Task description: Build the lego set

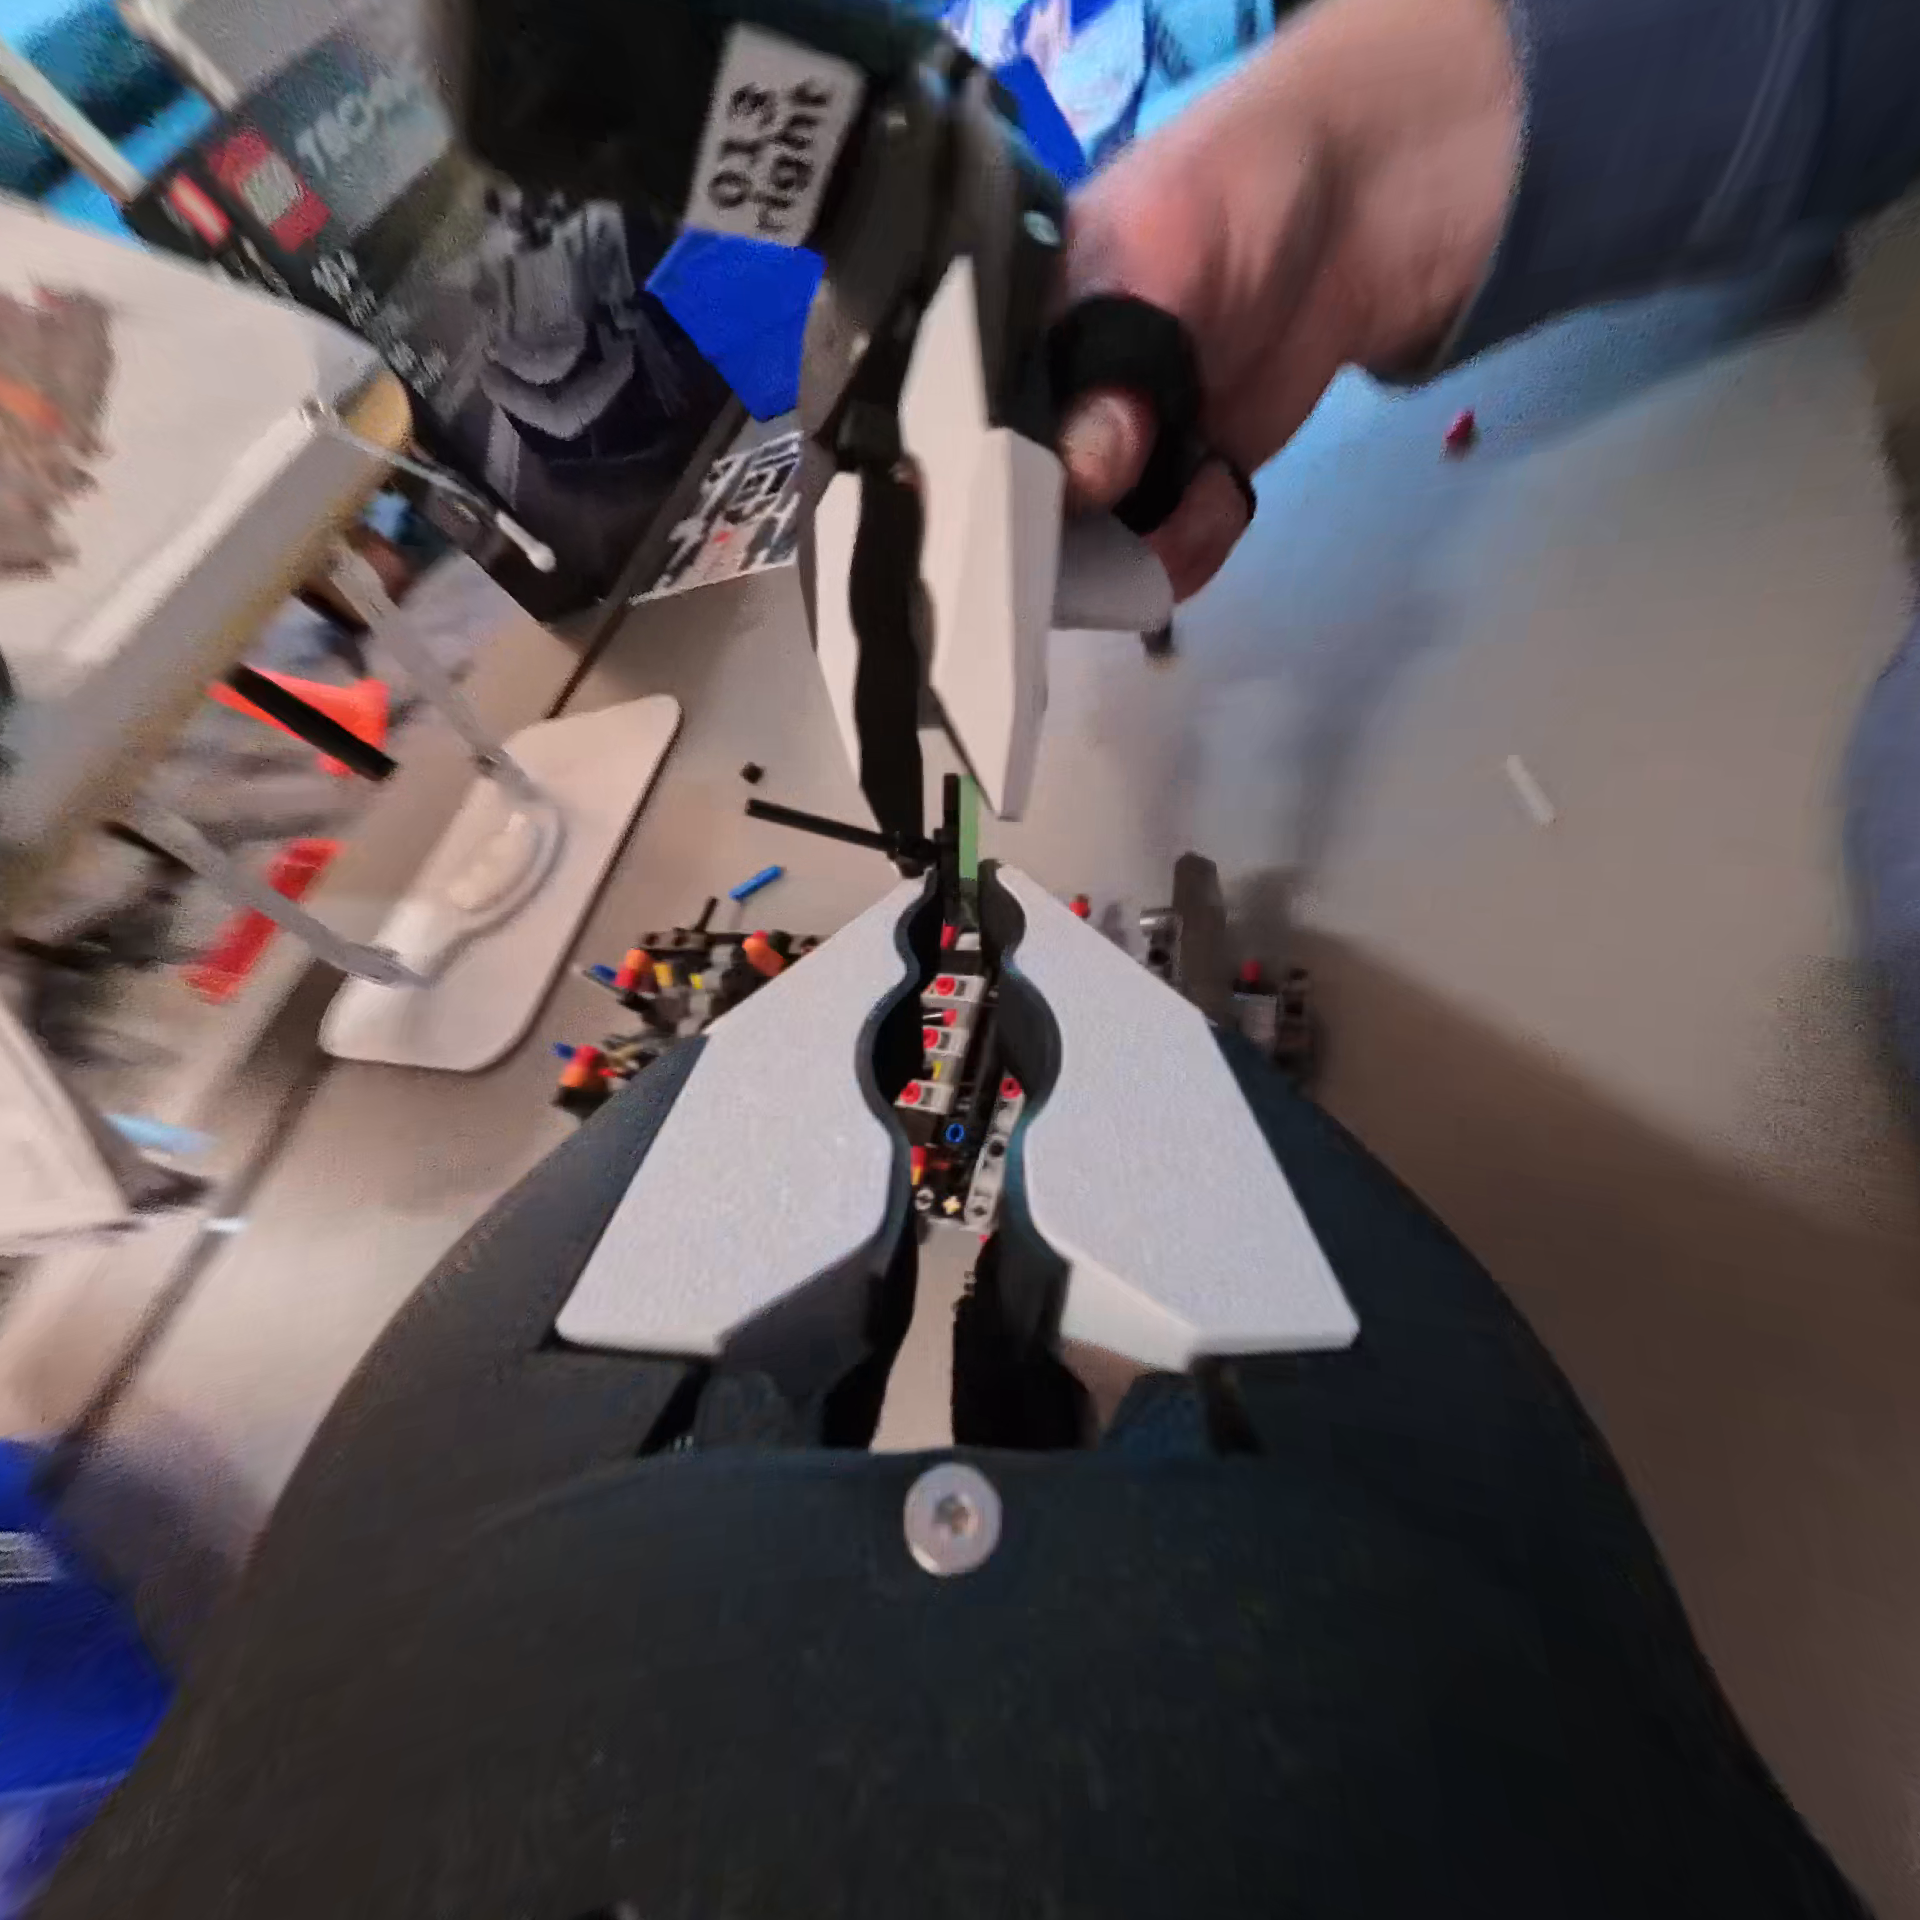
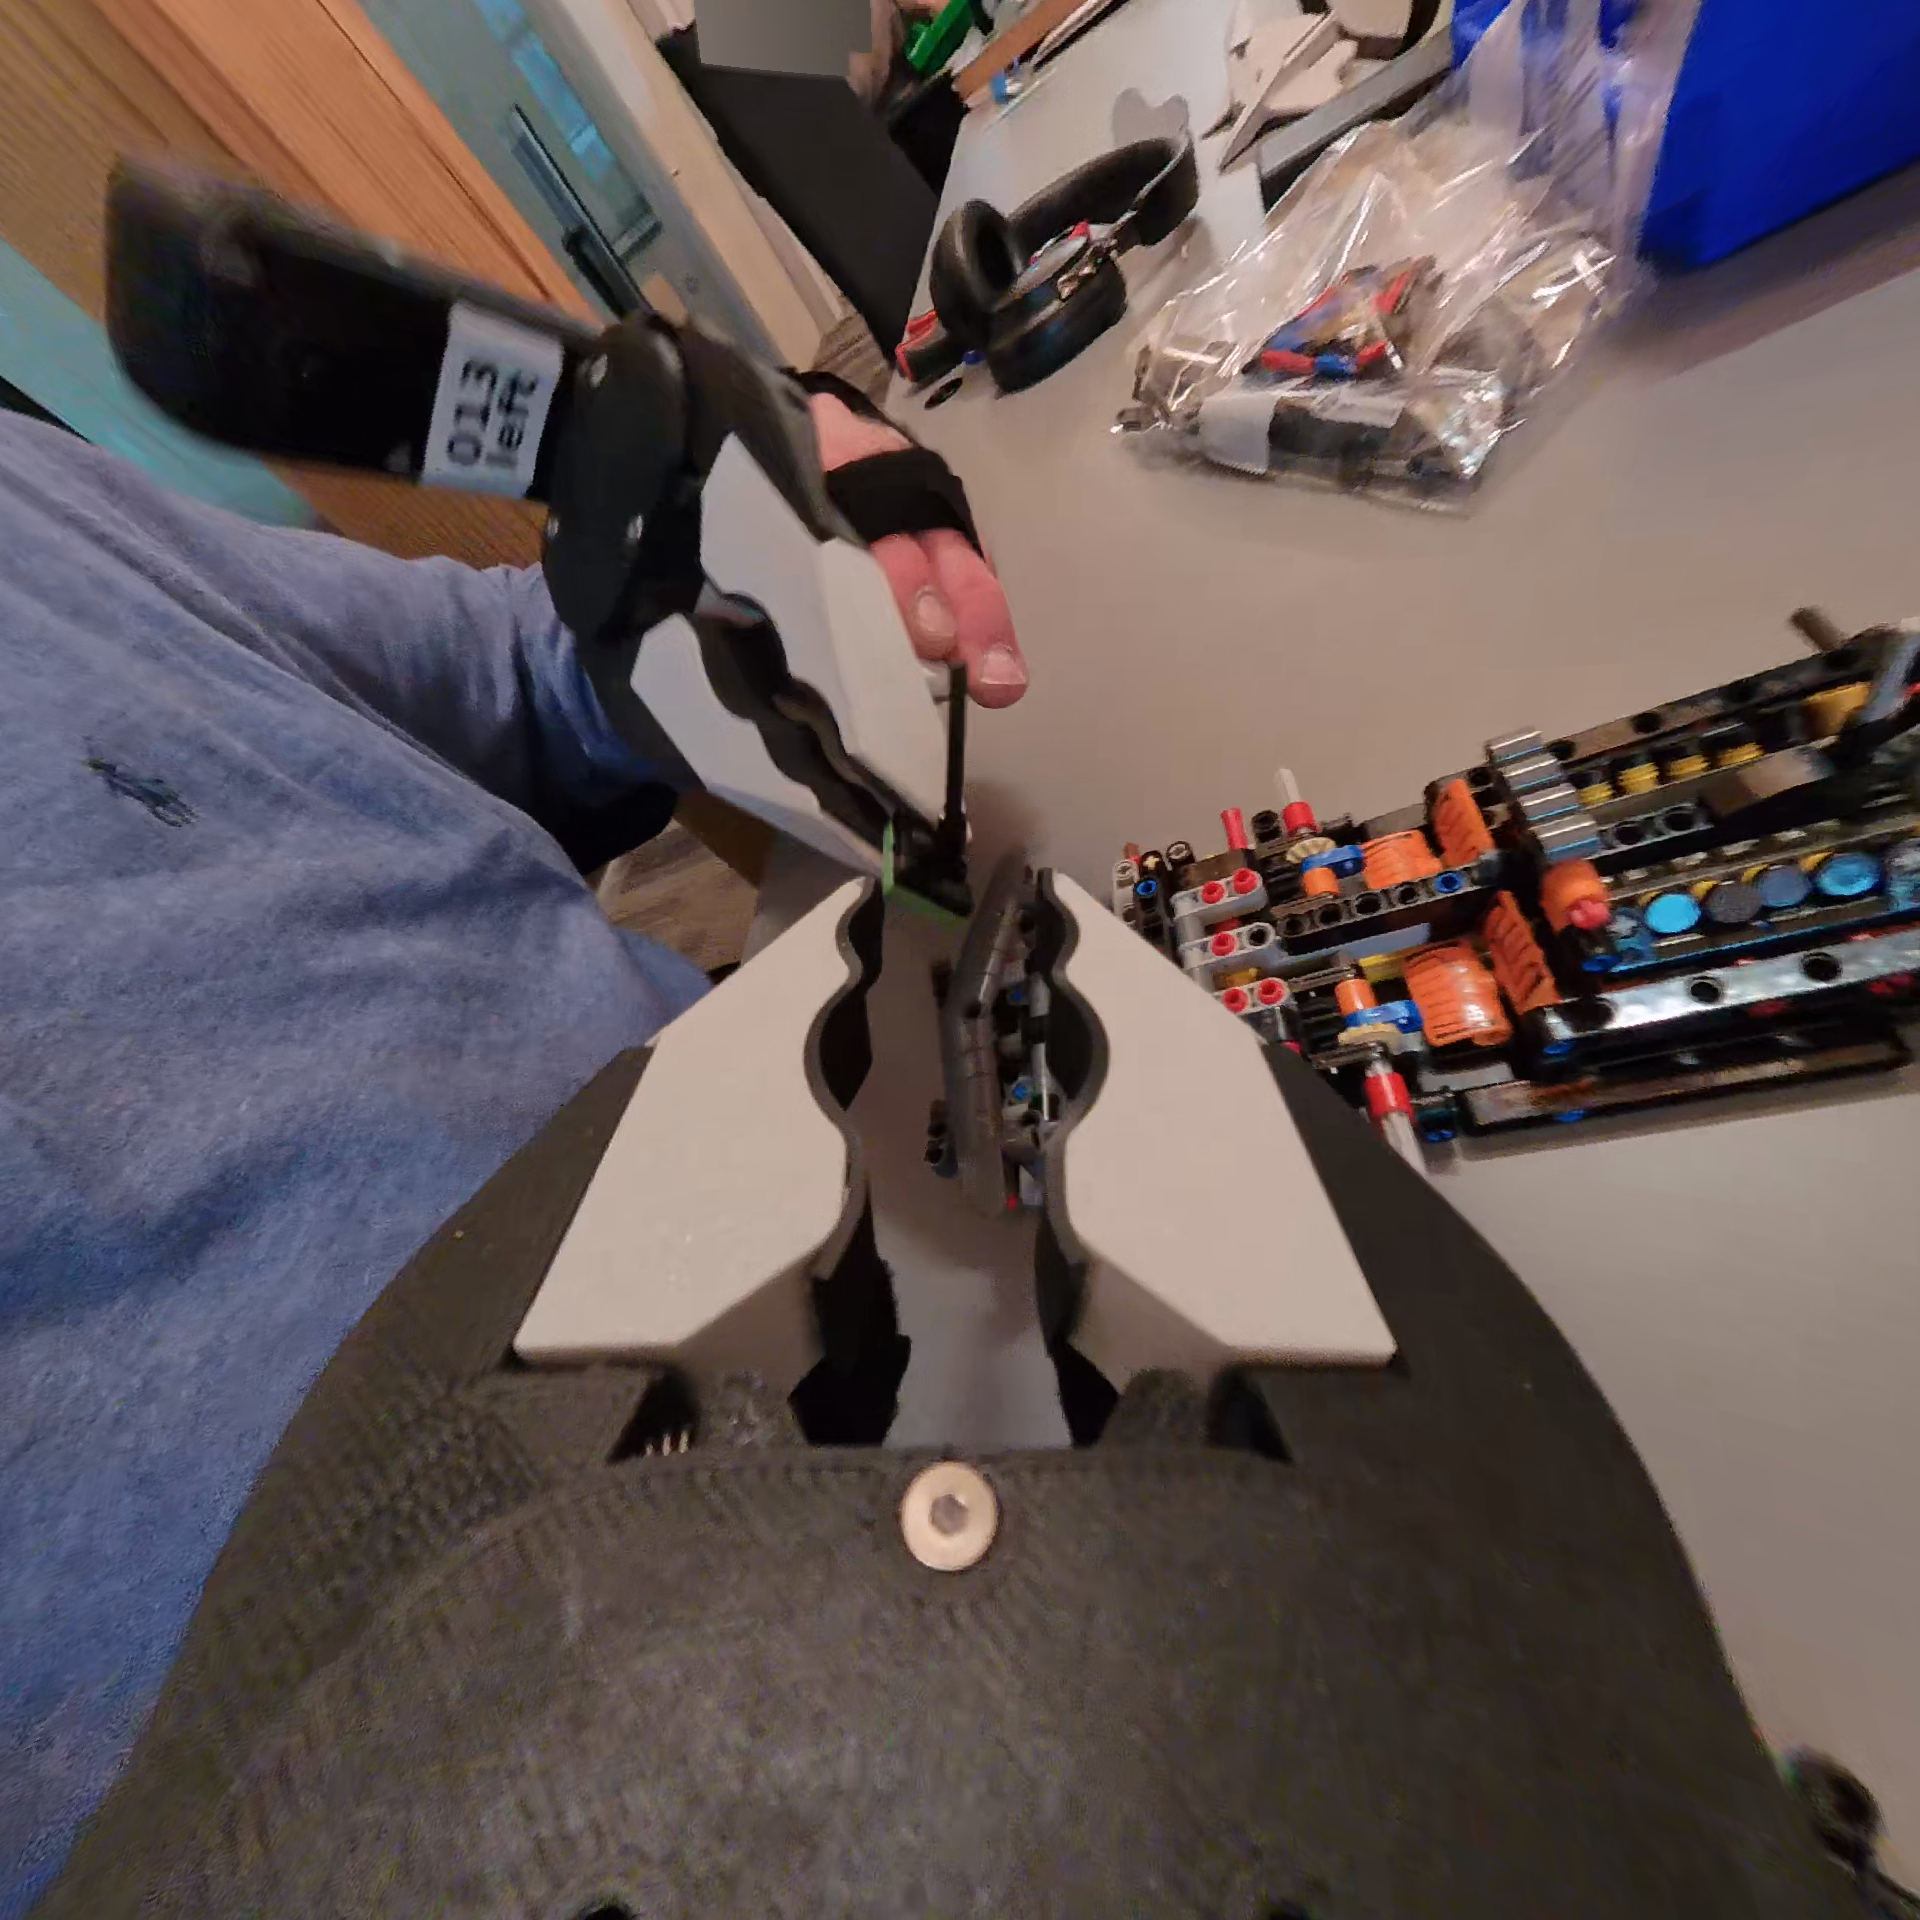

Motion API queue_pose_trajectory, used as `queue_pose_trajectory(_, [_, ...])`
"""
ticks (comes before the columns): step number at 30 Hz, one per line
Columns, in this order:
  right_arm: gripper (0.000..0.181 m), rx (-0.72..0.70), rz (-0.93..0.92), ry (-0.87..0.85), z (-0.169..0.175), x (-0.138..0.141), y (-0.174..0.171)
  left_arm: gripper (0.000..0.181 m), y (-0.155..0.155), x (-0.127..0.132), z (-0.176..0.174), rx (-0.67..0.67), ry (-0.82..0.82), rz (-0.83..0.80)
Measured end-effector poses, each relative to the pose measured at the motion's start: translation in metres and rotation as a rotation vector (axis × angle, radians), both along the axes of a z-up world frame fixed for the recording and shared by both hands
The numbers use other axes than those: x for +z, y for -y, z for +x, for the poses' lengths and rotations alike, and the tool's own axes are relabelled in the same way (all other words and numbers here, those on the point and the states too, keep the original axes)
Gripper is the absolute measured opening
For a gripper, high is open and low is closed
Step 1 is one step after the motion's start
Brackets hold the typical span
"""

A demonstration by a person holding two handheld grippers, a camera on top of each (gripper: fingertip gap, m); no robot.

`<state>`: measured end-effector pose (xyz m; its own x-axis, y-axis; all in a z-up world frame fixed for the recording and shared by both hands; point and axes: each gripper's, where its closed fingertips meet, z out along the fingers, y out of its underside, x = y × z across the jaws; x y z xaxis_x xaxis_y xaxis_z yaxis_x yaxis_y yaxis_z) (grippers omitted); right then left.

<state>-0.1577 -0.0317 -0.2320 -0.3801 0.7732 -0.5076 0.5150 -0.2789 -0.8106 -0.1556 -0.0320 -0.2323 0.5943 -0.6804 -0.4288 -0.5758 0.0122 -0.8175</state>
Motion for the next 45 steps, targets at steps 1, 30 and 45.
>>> queue_pose_trajectory(1, [0.028,-0.010,0.017,-0.009,0.001,0.002,-0.003,0.004,-0.002,0.004,-0.003,0.006,0.080,-0.044])
queue_pose_trajectory(30, [0.016,-0.184,0.210,-0.242,0.005,0.048,-0.015,0.004,-0.006,0.047,-0.001,-0.174,0.829,-0.389])
queue_pose_trajectory(45, [0.005,-0.215,0.198,-0.329,0.002,0.066,-0.009,0.004,-0.009,0.061,0.004,-0.271,0.884,-0.268])
